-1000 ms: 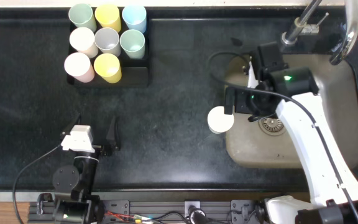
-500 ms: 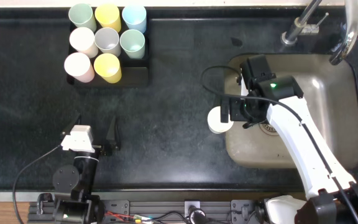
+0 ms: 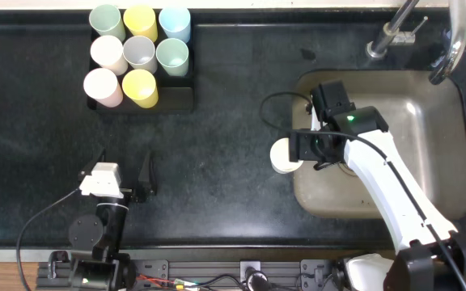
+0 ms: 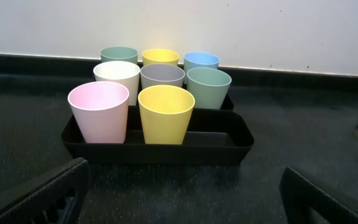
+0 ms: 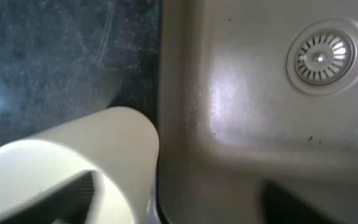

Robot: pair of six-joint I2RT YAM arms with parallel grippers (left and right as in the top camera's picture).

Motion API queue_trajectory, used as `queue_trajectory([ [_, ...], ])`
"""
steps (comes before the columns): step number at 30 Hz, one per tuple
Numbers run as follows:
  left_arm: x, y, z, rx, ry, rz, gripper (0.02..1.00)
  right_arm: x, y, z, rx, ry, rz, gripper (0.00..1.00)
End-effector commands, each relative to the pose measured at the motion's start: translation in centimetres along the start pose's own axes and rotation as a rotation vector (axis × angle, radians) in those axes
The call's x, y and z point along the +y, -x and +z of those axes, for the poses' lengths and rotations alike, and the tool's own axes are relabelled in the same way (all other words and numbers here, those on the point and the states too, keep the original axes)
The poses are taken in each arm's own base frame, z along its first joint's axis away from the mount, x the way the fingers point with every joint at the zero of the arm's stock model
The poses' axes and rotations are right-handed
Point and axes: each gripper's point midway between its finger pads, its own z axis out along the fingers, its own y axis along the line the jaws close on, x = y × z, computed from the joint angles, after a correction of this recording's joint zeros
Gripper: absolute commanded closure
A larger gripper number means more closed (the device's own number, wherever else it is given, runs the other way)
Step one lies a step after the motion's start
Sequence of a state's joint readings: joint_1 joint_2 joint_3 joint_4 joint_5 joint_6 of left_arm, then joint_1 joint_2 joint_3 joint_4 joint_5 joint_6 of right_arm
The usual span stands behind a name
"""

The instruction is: Store Cups

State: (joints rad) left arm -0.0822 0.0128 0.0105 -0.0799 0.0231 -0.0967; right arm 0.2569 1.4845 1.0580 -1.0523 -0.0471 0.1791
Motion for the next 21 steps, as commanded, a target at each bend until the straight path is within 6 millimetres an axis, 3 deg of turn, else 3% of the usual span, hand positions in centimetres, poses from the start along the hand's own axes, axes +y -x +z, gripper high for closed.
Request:
queue_trajectory([
  [1,0.1,0.0,0.0,-0.005,0.004,0.018,0.018,0.0,0.2,0.9,0.003,-0.006,0.004,0.958],
  [5,0.1,0.0,0.0,-0.005,0.004,0.018,0.02,0.1,0.2,1.8,0.021,-0.008,0.001,0.958],
  [8,0.1,0.0,0.0,-0.005,0.004,0.018,0.018,1.0,0.4,0.5,0.009,0.017,0.024,0.956],
  [10,0.1,0.0,0.0,-0.005,0.004,0.018,0.018,1.7,1.2,-1.8,-0.025,0.034,0.044,0.958],
  [13,0.1,0.0,0.0,-0.005,0.004,0.018,0.018,3.7,3.3,-7.0,-0.125,0.074,0.043,0.952],
  [17,0.1,0.0,0.0,-0.005,0.004,0.018,0.018,8.5,6.9,-14.8,-0.326,0.134,0.011,0.956],
  [21,0.1,0.0,0.0,-0.005,0.004,0.018,0.018,11.7,9.1,-18.0,-0.4,0.095,-0.035,0.954],
])
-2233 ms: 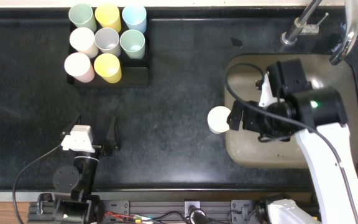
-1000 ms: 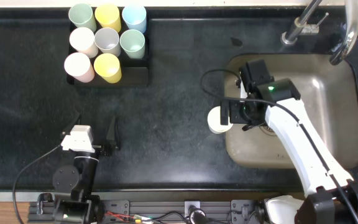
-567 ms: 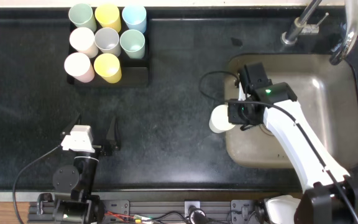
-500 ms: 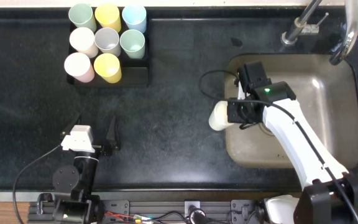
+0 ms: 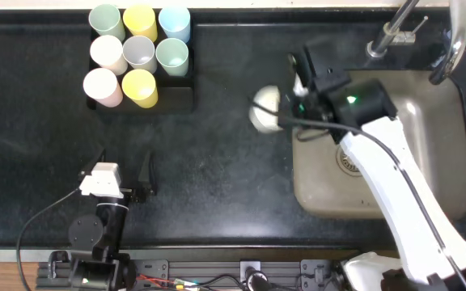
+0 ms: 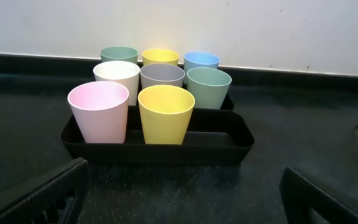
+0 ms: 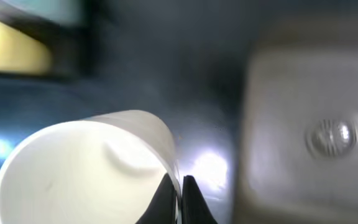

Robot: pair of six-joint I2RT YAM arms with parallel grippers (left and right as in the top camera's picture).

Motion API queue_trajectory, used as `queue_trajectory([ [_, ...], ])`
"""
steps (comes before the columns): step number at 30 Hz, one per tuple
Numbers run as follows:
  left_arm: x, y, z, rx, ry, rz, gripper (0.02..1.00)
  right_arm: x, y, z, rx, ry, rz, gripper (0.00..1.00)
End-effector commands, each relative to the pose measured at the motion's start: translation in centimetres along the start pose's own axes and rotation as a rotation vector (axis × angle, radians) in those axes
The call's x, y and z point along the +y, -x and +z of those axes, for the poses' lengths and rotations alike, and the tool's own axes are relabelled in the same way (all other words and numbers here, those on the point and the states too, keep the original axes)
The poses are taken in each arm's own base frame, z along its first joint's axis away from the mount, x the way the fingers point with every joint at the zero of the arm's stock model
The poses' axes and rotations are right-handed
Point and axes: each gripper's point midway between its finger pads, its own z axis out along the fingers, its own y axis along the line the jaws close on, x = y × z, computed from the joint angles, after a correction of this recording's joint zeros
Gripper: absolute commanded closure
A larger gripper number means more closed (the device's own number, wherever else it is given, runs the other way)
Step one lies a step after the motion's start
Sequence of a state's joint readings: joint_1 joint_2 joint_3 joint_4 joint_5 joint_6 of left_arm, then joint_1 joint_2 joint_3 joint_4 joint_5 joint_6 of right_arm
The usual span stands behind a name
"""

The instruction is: Store Cups

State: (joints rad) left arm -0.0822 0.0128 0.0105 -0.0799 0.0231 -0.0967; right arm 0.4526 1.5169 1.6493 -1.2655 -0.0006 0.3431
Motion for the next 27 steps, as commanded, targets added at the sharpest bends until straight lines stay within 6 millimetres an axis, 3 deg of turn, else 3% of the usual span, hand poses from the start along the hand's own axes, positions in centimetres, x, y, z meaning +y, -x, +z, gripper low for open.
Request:
queue_trajectory([
  [1,0.1,0.0,0.0,-0.005,0.004,0.018,0.018,3.5,3.4,-1.9,-0.089,-0.041,-0.023,0.956],
  [7,0.1,0.0,0.0,-0.005,0.004,0.018,0.018,7.4,5.6,0.0,-0.073,-0.109,-0.107,0.956],
  [17,0.1,0.0,0.0,-0.005,0.004,0.018,0.018,13.9,6.8,5.9,-0.103,-0.045,-0.218,0.958],
  [27,0.1,0.0,0.0,-0.005,0.004,0.018,0.018,14.6,7.4,10.2,-0.089,-0.027,-0.141,0.954],
])
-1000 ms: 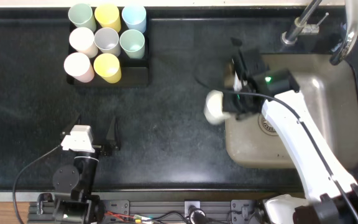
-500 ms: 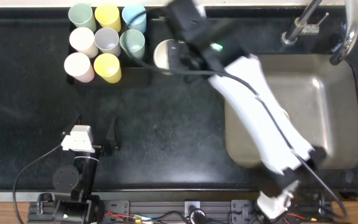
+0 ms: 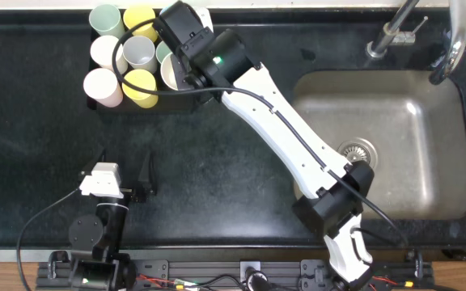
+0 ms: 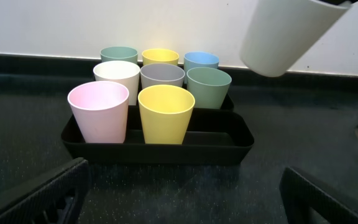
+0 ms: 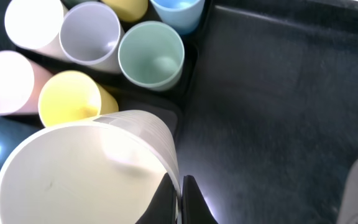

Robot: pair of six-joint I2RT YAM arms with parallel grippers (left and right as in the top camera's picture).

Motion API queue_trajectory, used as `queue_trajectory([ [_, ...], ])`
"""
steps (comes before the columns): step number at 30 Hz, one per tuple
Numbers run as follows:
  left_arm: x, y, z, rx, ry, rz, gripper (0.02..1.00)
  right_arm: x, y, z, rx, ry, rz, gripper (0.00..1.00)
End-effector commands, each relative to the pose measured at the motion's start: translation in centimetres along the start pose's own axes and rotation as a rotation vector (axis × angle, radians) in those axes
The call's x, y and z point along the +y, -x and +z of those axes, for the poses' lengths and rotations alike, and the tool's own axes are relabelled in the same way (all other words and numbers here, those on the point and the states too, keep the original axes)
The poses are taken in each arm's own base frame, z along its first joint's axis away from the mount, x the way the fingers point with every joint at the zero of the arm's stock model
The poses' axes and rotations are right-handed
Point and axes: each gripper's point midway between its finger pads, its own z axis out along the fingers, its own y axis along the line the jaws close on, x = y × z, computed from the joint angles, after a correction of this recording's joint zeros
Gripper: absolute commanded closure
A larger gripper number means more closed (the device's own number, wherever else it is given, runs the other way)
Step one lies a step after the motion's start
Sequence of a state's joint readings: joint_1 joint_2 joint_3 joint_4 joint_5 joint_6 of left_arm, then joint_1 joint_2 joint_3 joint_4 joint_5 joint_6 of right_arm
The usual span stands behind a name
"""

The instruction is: Store Cups

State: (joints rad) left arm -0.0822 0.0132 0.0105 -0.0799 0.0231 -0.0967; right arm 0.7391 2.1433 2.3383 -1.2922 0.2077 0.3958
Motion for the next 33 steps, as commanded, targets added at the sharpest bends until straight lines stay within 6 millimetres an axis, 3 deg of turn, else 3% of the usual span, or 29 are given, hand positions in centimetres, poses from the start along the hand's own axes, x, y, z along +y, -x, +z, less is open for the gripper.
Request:
queue_trajectory([
  [1,0.1,0.0,0.0,-0.006,0.004,0.018,0.018,-0.5,1.0,1.7,-0.006,-0.001,0.069,0.956],
  [5,0.1,0.0,0.0,-0.006,0.004,0.018,0.018,-0.9,0.8,3.0,0.013,-0.008,0.117,0.956],
  [18,0.1,0.0,0.0,-0.006,0.004,0.018,0.023,2.6,-0.9,5.7,0.129,0.153,0.219,0.956],
  [28,0.1,0.0,0.0,-0.006,0.004,0.018,0.02,2.5,-2.5,7.9,0.183,0.121,0.21,0.956],
  [33,0.1,0.0,0.0,-0.006,0.004,0.018,0.02,2.1,-2.4,8.3,0.17,0.092,0.213,0.954],
])
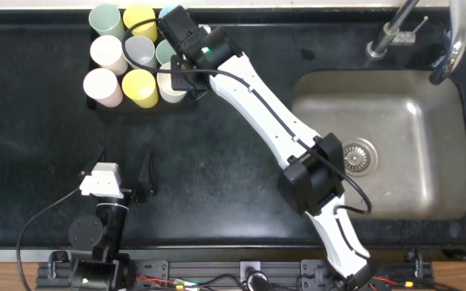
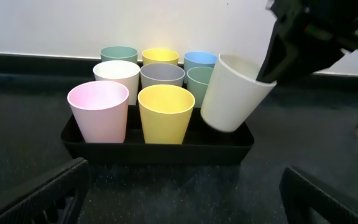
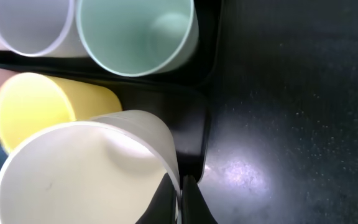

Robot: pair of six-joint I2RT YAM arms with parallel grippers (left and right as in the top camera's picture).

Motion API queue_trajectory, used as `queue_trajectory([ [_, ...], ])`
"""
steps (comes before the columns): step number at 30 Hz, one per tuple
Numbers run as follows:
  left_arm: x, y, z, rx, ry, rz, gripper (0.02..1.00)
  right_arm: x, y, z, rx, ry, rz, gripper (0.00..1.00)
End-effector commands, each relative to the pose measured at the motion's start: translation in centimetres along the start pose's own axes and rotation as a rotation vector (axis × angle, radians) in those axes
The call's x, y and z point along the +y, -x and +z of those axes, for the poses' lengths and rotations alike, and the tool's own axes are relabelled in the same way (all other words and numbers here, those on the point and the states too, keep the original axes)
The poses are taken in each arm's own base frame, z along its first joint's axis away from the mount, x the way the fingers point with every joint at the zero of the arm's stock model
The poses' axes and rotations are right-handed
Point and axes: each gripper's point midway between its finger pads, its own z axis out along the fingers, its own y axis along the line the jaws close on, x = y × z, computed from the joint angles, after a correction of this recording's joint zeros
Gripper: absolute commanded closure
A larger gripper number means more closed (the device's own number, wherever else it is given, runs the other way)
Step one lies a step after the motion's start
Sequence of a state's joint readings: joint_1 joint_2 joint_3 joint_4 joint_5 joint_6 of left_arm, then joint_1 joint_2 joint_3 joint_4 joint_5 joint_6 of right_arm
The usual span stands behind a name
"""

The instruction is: Store Cups

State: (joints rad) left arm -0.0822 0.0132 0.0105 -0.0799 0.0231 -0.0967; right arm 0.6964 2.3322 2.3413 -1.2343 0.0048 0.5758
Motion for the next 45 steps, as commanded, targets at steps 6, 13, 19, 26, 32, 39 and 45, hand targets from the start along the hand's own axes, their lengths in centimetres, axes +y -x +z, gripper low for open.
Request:
queue_trajectory([
  [6,0.1,0.0,0.0,-0.006,0.004,0.018,0.018,0.4,0.8,-0.2,-0.033,-0.001,0.012,0.954],
  [13,0.1,0.0,0.0,-0.006,0.004,0.018,0.02,0.4,0.2,1.5,-0.009,-0.016,0.002,0.954],
  [19,0.1,0.0,0.0,-0.006,0.004,0.018,0.018,-0.2,0.1,2.2,-0.008,-0.043,0.002,0.956],
  [26,0.1,0.0,0.0,-0.006,0.004,0.018,0.018,-0.8,0.4,2.8,-0.02,-0.073,-0.001,0.956],
  [32,0.1,0.0,0.0,-0.006,0.004,0.018,0.02,-0.9,0.1,3.4,-0.01,-0.08,-0.005,0.956],
  [39,0.1,0.0,0.0,-0.006,0.004,0.018,0.018,-0.9,0.1,3.9,-0.009,-0.081,-0.006,0.956],
  [45,0.1,0.0,0.0,-0.006,0.004,0.018,0.018,-0.9,0.1,4.1,-0.006,-0.082,-0.017,0.956],
])
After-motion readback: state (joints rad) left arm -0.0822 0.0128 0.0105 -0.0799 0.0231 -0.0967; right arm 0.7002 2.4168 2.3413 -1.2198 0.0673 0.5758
